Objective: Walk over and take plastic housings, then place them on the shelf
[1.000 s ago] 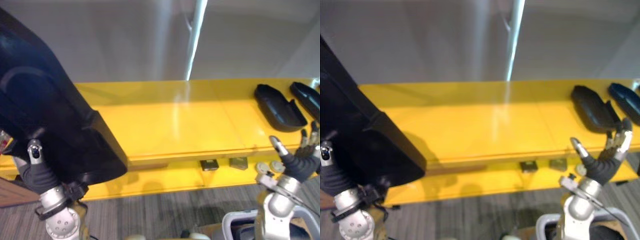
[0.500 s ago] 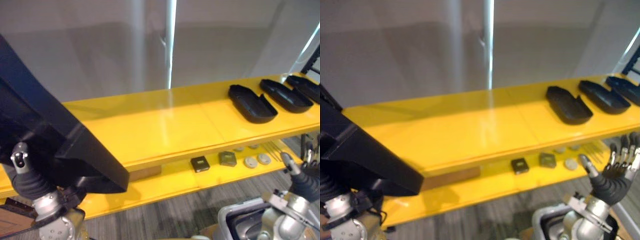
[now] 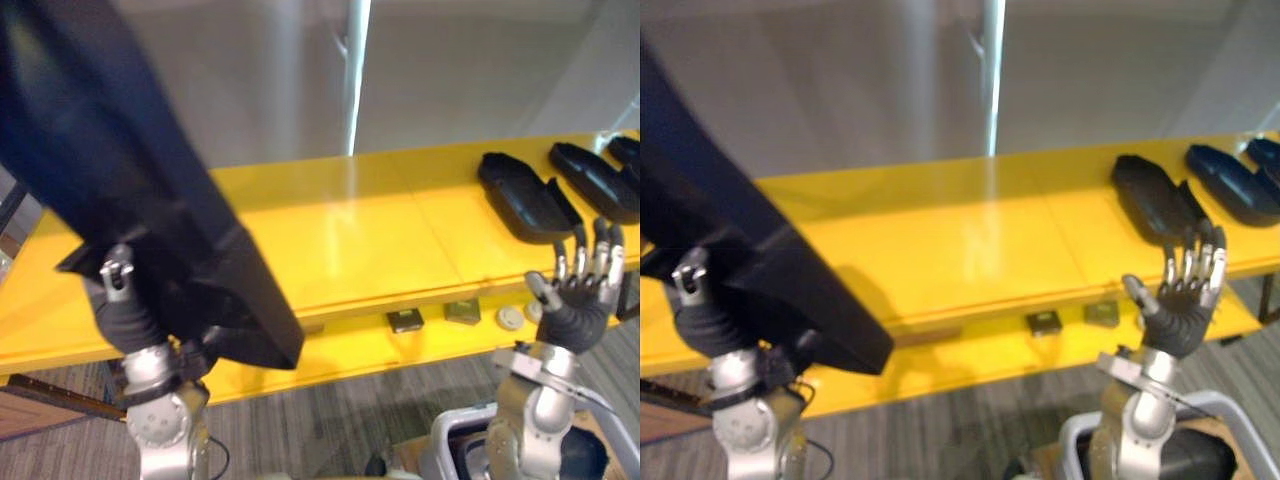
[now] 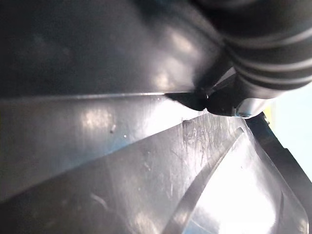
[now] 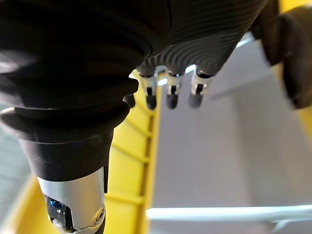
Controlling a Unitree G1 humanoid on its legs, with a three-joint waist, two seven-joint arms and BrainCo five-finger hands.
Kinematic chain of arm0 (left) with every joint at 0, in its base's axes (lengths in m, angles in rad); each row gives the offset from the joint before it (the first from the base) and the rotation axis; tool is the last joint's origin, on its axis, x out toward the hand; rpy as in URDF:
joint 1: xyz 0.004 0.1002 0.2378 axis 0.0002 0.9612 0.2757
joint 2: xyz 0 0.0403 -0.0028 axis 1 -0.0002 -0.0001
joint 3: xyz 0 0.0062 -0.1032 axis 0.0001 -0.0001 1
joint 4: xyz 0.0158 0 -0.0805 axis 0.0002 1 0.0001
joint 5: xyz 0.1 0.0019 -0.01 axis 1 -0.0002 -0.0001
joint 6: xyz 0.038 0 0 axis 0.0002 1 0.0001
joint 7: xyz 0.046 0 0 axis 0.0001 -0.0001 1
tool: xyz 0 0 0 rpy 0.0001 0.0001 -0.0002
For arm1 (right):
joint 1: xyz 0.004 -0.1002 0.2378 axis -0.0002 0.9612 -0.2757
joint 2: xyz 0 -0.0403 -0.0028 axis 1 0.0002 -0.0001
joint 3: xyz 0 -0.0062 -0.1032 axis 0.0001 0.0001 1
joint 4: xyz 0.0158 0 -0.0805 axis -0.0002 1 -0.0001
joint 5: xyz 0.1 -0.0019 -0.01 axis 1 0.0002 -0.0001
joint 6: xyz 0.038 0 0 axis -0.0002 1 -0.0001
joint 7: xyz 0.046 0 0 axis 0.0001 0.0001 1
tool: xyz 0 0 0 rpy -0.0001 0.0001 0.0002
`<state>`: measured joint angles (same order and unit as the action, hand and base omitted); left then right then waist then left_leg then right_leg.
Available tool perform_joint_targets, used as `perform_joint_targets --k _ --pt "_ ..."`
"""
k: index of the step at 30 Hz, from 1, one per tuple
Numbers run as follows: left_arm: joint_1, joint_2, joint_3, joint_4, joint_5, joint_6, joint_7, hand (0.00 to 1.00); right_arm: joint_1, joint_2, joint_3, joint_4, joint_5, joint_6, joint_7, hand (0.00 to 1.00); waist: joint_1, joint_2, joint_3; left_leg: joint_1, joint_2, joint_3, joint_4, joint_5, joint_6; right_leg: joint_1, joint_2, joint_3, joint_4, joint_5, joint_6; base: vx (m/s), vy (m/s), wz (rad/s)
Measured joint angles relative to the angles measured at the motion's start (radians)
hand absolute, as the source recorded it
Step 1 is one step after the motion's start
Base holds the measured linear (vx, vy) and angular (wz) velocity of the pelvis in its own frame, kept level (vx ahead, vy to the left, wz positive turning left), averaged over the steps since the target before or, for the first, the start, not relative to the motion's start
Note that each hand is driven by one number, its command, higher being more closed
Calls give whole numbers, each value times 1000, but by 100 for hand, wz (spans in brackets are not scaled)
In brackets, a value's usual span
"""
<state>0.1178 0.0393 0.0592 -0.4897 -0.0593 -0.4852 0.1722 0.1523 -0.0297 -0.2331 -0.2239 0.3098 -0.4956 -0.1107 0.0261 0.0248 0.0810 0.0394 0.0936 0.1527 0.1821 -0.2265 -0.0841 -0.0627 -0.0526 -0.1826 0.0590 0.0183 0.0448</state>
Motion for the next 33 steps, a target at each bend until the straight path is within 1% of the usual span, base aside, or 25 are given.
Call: perform_joint_targets --k 1,2,3,4,5,7,9,10,12,13,14,16,18,20,23,24,25,26,28,29,30,31,32,33 --pt "-16 2 -8 1 0 11 -2 100 0 -4 0 4 0 0 -2 0 -8 1 1 3 -2 1 0 0 0 6 -1 2 -9 5 1 81 41 -18" --pt "-46 14 -34 5 0 38 -4 100 2 -8 -1 8 0 0 -3 0 -25 3 3 25 -7 8 -6 0 0 31 -3 6 -29 12 4 70 54 -15" --pt "-57 25 -46 9 1 48 -5 100 2 -8 0 9 -1 0 -4 0 -32 4 3 39 -9 16 -9 0 0 42 -4 11 -35 14 5 73 60 -25" --pt "-81 49 -68 23 1 64 -12 100 4 -8 -1 9 -9 0 -10 0 -44 6 4 64 -14 27 -10 0 0 66 -6 22 -45 16 8 69 67 -28" --pt "-106 69 -91 31 3 89 -23 100 12 -8 -2 8 -10 -1 -24 0 -51 7 3 80 -19 32 -11 0 0 82 -9 26 -56 18 11 48 52 -25" --pt "-136 83 -115 32 30 116 -26 100 33 -6 -3 8 -10 -1 -25 0 -64 7 2 84 -23 57 -15 0 1 82 -11 43 -68 26 17 12 44 -24" --pt "-154 85 -131 35 29 141 -28 100 48 0 -2 8 -10 -1 -25 0 -70 10 4 84 -25 80 -18 0 1 81 -10 57 -89 41 18 -8 24 -28" --pt "-162 85 -142 35 29 162 -27 100 62 5 -4 8 -11 -1 -25 0 -76 11 4 87 -26 85 -18 0 1 83 -9 64 -97 46 19 -10 1 -27" --pt "-163 83 -162 35 29 185 -27 100 78 13 -3 8 -13 0 -24 0 -81 13 6 107 -20 111 -27 0 1 91 -2 80 -100 48 18 -4 -15 -24" --pt "-166 80 -176 36 29 204 -28 100 87 20 -3 8 -23 0 -24 0 -92 15 7 120 -17 117 -36 0 1 100 3 81 -102 48 18 -17 -32 -13" --pt "-169 75 -194 36 29 216 -27 100 96 28 -2 7 -41 0 -25 0 -96 16 6 122 -15 130 -37 0 1 98 5 85 -102 48 18 -27 -34 -11" --pt "-179 66 -222 36 30 240 -27 100 112 31 1 7 -53 0 -33 0 -95 17 7 123 -12 137 -39 0 1 93 10 98 -104 52 17 -54 -33 -18" --pt "-193 59 -253 38 30 275 -24 100 130 53 0 8 -87 -1 -61 0 -96 16 9 134 -4 173 -42 -1 2 92 21 115 -109 59 10 -71 -39 -28" --pt "-202 59 -275 42 41 298 -17 100 147 67 1 8 -93 -3 -77 0 -97 14 11 142 4 194 -43 -1 3 91 31 132 -109 62 6 -71 -49 -27" --pt "-230 50 -306 89 73 343 24 100 174 69 0 38 -95 -10 -86 0 -99 12 14 167 18 245 -43 -1 2 96 48 159 -108 65 3 -83 -65 -31" --pt "-245 50 -310 118 74 364 38 100 179 71 0 60 -95 -10 -85 0 -106 11 15 175 24 257 -41 -2 3 98 53 164 -108 64 2 -85 -62 -27" --pt "-252 51 -310 128 74 374 48 100 178 72 0 70 -95 -11 -84 0 -113 11 16 176 26 271 -41 -3 4 98 55 166 -108 64 2 -92 -56 -17" --pt "-270 51 -310 145 73 397 65 100 179 72 0 87 -95 -22 -85 0 -124 12 18 176 30 289 -41 -5 5 94 59 170 -108 64 2 -108 -60 -19" --pt "-311 55 -310 185 73 423 91 100 186 73 0 90 -97 -32 -86 0 -124 13 19 176 34 307 -41 -7 2 84 65 181 -109 62 -2 -89 -44 -24" --pt "-345 65 -309 216 71 441 107 100 189 73 0 90 -100 -32 -89 0 -124 12 19 176 36 325 -42 -7 2 78 66 179 -108 64 -1 -68 -33 -18" --pt "-362 69 -309 234 69 446 117 100 190 72 -1 90 -100 -32 -90 0 -124 12 19 175 36 328 -43 -7 2 76 66 178 -108 66 -2 -73 -38 -17" --pt "-396 73 -309 263 65 462 133 100 190 72 -1 95 -103 -32 -94 0 -127 13 19 170 36 331 -44 -7 2 70 65 173 -108 72 -6 -107 -55 -7" --pt "-498 109 -308 357 9 531 149 100 197 71 0 192 -136 5 -133 0 -147 22 14 146 34 335 -51 -7 1 45 59 153 -108 79 -10 -84 -48 -3" --pt "-511 111 -307 360 -12 552 160 100 202 70 0 199 -136 17 -134 0 -150 29 15 135 33 336 -50 -6 1 37 57 153 -113 86 -9 -58 -34 -2"
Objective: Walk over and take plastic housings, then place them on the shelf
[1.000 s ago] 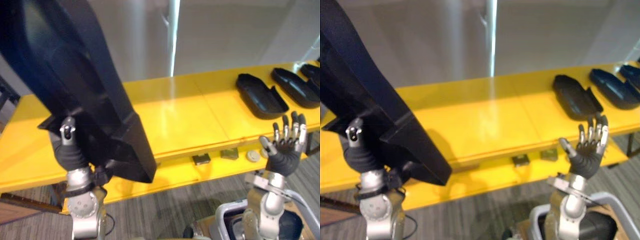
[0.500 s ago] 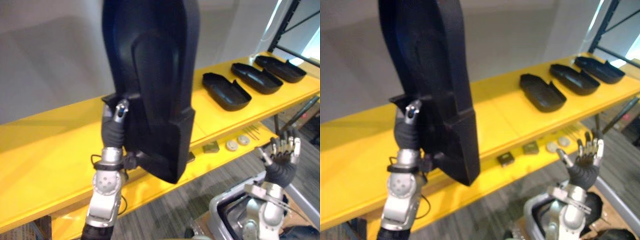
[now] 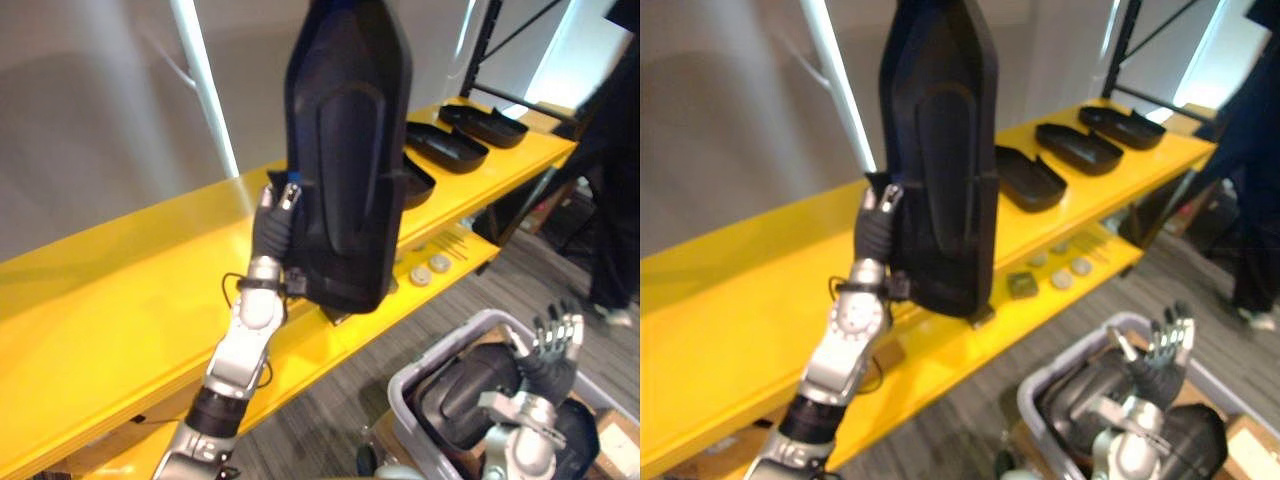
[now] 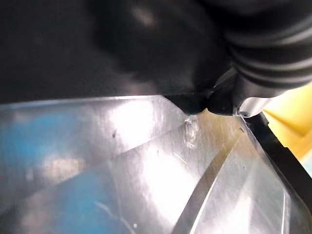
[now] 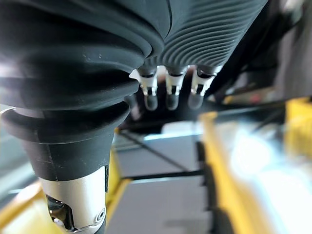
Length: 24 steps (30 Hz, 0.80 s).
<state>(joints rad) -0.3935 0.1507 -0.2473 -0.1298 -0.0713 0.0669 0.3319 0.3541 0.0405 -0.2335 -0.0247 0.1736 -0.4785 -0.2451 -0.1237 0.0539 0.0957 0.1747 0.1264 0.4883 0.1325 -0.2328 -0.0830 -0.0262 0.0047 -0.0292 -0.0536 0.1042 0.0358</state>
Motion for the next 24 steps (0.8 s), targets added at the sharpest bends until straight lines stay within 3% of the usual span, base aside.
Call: perform_joint_targets --k 4,6,11,17,24 --pt "-32 4 10 50 -10 14 16 100 18 -5 9 8 0 8 -2 0 -2 11 2 -2 -1 2 -1 1 -1 -3 1 1 -6 19 -1 18 1 -3" --pt "-87 29 32 98 -8 82 44 100 19 -13 48 44 6 15 8 0 -8 12 2 -3 -4 -1 -2 1 -1 -2 -2 1 -9 20 0 0 0 0" --pt "-123 62 148 213 -9 154 140 100 41 -13 130 84 11 22 35 0 -30 20 7 -2 -11 -14 -2 2 0 9 -7 0 -25 27 3 -38 4 3" --pt "-129 116 238 392 -47 155 248 100 61 -72 195 121 50 21 48 0 -30 10 22 -45 -27 -30 -4 20 14 -27 -24 -4 -26 38 3 -72 -9 6" --pt "-161 158 247 432 -48 155 278 100 43 -112 248 122 92 3 40 0 -27 -20 67 -83 -35 -44 -4 31 19 -63 -33 -4 -26 55 -4 -87 -10 3"
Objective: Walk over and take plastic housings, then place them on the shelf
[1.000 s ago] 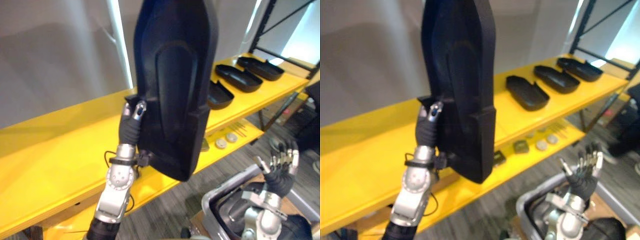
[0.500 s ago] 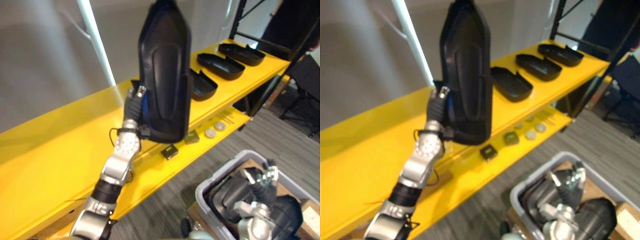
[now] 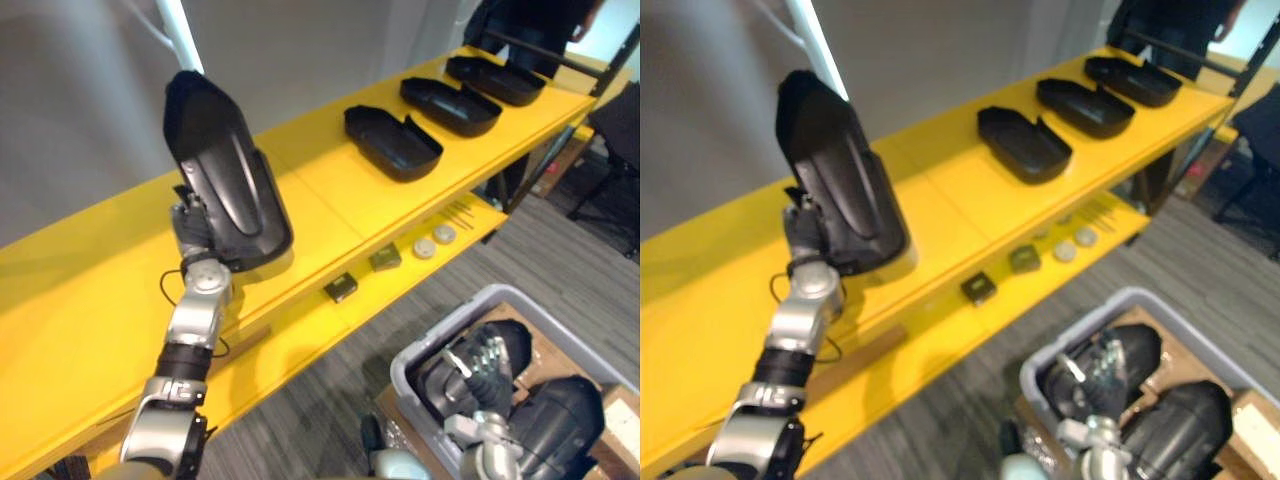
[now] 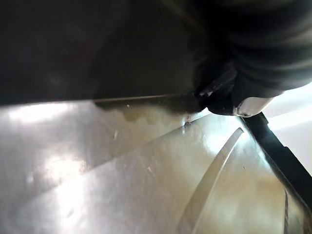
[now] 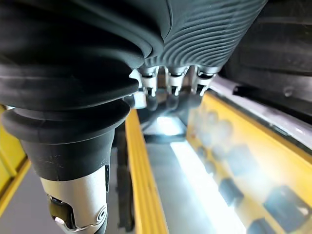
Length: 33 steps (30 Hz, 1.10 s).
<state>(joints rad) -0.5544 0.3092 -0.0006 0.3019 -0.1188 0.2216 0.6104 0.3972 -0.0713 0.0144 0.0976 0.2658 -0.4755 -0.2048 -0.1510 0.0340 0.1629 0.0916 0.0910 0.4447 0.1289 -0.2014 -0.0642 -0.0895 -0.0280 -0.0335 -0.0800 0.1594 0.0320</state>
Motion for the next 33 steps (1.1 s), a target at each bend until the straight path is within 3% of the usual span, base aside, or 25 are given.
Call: perform_joint_targets --k 7,14,18,33 --pt "-44 1 0 43 8 11 -10 100 14 -30 27 0 46 -29 -16 0 -3 -15 14 -18 -13 -2 3 3 5 -17 -13 3 0 20 4 -51 13 0" --pt "-44 0 15 106 100 88 0 100 17 -44 61 0 85 -46 -16 0 -1 -21 54 -24 -21 -6 4 3 6 -21 -22 4 0 26 7 -54 9 1" --pt "-47 -1 36 112 101 119 23 100 18 -51 64 0 113 -53 -16 0 -3 -20 65 -40 -21 -4 8 3 6 -37 -22 6 0 28 7 -18 -3 -1" --pt "-199 44 39 158 52 166 66 100 10 -77 118 -7 135 -75 -14 0 -19 -15 142 -62 -21 4 20 3 6 -59 -23 14 1 32 8 -6 -2 0"
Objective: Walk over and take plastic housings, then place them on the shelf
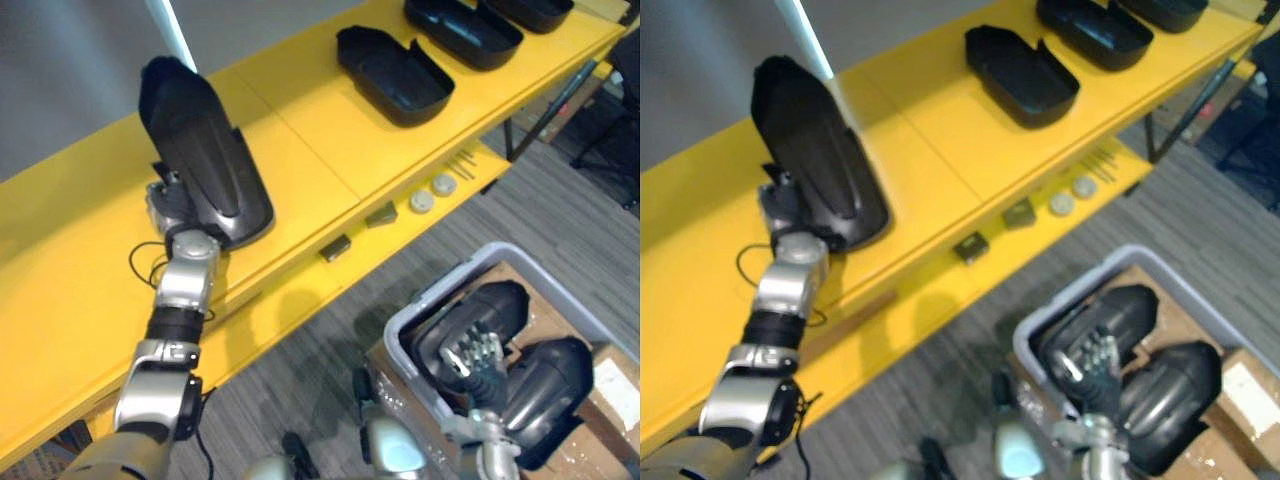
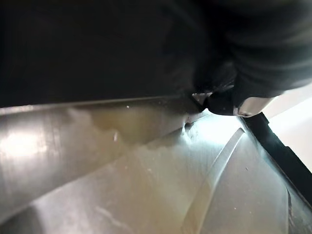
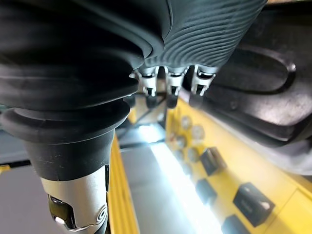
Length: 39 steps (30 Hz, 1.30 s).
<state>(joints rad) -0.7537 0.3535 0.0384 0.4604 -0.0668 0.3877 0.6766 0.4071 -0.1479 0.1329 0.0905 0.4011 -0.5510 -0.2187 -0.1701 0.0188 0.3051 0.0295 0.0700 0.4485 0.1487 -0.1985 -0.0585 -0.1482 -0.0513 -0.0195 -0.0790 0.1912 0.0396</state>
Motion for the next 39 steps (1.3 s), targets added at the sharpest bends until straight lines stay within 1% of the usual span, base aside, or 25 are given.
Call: perform_joint_targets --k 1,7,10,13,19,20,24,26,31,33,35,39 --pt "-8 1 2 4 -10 0 10 100 0 -7 16 0 2 -3 0 0 0 0 2 -7 0 0 1 0 0 -10 0 0 6 -5 -7 -32 -9 0" --pt "-39 1 9 35 -17 7 24 100 0 -12 28 -7 18 -22 -1 0 0 6 13 -20 6 1 19 0 0 -28 1 3 35 -11 -6 -5 -2 0" --pt "-42 10 9 37 -52 8 29 100 0 -13 29 -9 18 -22 0 0 0 4 20 -25 7 1 26 -2 2 -34 1 3 41 -13 -8 -13 -6 0" --pt "-58 30 9 48 -54 8 29 100 -2 -13 30 -14 19 -22 0 0 0 4 32 -37 8 3 32 -5 5 -50 1 5 53 -16 -11 -43 -20 -1" --pt "-80 34 20 72 -53 9 26 100 -1 -33 58 -38 19 -22 -2 0 1 7 43 -57 17 6 63 -18 6 -64 3 9 65 -17 -12 -24 -11 -1" --pt "-82 34 20 72 -53 10 25 0 -1 -34 60 -40 20 -23 -2 0 1 7 43 -63 19 5 72 -22 6 -68 3 9 69 -17 -12 0 0 0" --pt "-93 36 17 74 -52 30 19 0 -1 -34 65 -40 40 -23 -2 0 4 7 44 -66 18 10 73 -23 6 -75 2 14 73 -16 -11 -5 1 -2" --pt "-102 38 10 85 -53 30 20 0 -1 -34 66 -40 44 -24 -2 0 5 9 44 -66 18 10 73 -23 6 -75 2 14 74 -16 -11 0 0 0" --pt "-114 57 -14 109 -54 30 21 0 -1 -36 68 -40 57 -25 -3 0 5 26 55 -66 18 11 73 -23 6 -76 1 14 76 -17 -11 0 0 0" --pt "-114 62 -14 109 -56 30 21 0 -1 -39 68 -40 57 -25 -3 0 4 26 55 -65 19 15 73 -23 6 -76 2 14 76 -17 -11 0 0 0" --pt "-116 71 -15 110 -86 29 25 0 -1 -42 69 -40 57 -29 -3 0 4 26 55 -64 19 22 73 -23 6 -76 2 16 77 -17 -11 0 0 0" --pt "-119 72 -15 112 -93 26 28 0 0 -42 75 -40 57 -33 -3 0 4 26 55 -63 18 23 73 -23 6 -78 1 16 84 -17 -9 0 0 0"
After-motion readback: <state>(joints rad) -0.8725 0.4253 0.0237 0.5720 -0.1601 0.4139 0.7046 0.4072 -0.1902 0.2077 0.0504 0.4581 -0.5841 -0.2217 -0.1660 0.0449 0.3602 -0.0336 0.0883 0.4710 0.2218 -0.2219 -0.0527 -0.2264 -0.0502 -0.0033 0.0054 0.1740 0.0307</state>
